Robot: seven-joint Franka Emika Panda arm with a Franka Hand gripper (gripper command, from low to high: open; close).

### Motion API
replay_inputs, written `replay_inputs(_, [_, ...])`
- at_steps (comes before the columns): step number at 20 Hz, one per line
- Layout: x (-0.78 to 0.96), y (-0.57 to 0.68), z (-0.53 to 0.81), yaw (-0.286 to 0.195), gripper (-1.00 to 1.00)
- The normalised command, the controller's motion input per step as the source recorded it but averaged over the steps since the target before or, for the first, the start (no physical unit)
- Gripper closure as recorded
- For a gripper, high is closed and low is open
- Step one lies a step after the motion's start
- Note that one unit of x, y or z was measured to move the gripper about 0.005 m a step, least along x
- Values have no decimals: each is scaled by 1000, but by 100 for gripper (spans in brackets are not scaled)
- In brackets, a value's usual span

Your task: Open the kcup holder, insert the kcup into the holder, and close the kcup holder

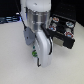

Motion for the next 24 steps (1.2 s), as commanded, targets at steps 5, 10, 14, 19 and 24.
replay_inputs(5, [-291, 380, 55, -18, -100])
replay_inputs(10, [-458, 46, -51, -38, -100])
replay_inputs(14, [70, -59, -143, -106, -100])
replay_inputs(19, [110, -105, -227, -159, -100])
replay_inputs(24, [48, -112, -168, -124, -100])
